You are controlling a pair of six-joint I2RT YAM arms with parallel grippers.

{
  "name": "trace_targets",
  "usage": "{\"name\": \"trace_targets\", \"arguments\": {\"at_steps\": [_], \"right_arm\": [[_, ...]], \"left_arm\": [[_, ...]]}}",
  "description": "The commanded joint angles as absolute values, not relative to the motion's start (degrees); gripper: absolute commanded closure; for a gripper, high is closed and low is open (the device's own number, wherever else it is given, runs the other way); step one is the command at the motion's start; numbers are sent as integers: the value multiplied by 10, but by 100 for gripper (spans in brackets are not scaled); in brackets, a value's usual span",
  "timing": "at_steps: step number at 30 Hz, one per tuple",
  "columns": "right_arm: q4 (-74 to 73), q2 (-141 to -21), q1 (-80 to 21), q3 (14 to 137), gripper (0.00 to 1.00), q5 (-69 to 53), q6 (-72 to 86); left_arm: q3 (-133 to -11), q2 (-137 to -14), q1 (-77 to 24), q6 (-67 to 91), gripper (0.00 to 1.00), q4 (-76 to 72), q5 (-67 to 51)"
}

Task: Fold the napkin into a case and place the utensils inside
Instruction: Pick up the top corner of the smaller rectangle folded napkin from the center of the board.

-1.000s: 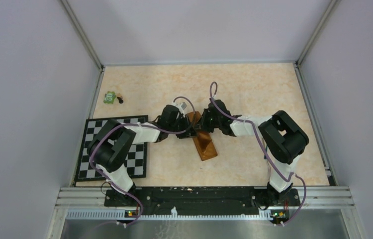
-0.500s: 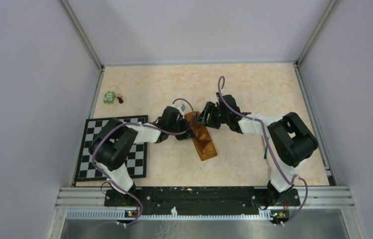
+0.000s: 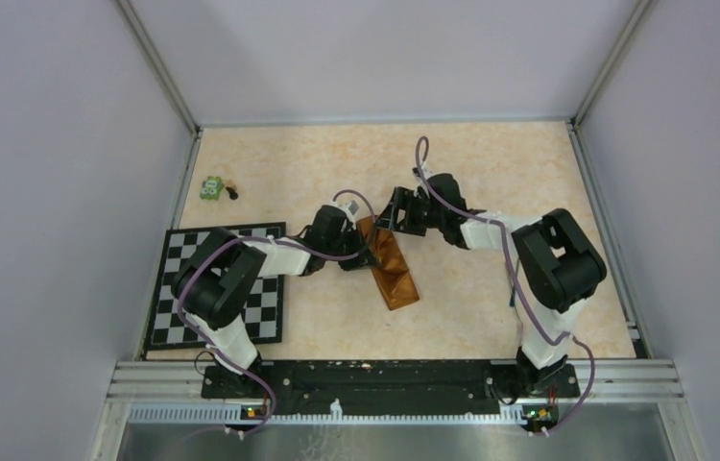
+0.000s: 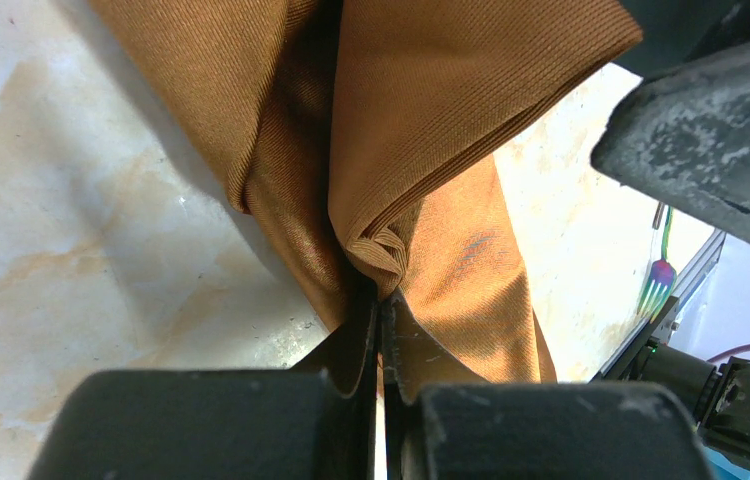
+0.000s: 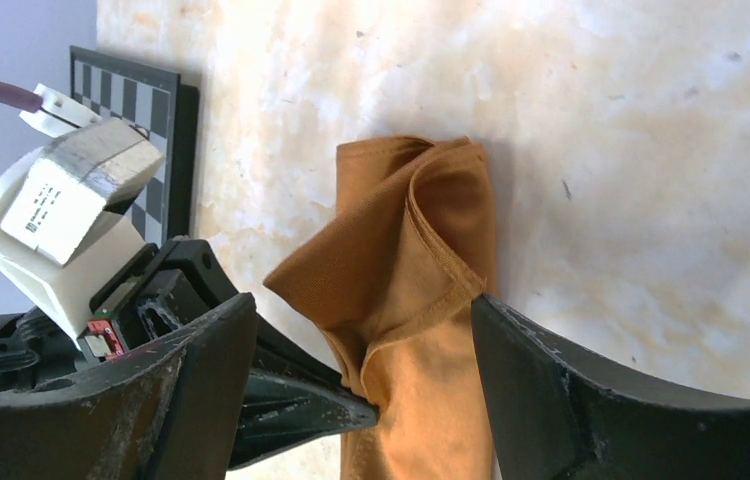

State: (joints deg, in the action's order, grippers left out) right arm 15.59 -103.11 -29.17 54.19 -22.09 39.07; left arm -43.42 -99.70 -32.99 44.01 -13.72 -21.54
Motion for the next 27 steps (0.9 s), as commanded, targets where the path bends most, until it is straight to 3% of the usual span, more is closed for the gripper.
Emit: {"name": "trace_targets", "arguments": {"at_steps": [1, 5, 15, 22, 27], "right_arm": [[208, -1060, -290, 588, 23, -268, 355], [218, -1073, -291, 597, 28, -277, 363], [206, -1068, -309, 605, 53, -262, 369], [190, -1035, -323, 605, 44, -239, 362], [149, -1032, -336, 623, 56, -205, 357]], "left_arm": [[-425, -989, -330, 434, 100, -141, -207], [-427, -986, -331, 434, 100, -139, -206], [-429, -985, -331, 433, 100, -139, -205], [-427, -981, -331, 432, 100, -137, -203], [-428, -983, -330, 433, 100, -140, -205]]}}
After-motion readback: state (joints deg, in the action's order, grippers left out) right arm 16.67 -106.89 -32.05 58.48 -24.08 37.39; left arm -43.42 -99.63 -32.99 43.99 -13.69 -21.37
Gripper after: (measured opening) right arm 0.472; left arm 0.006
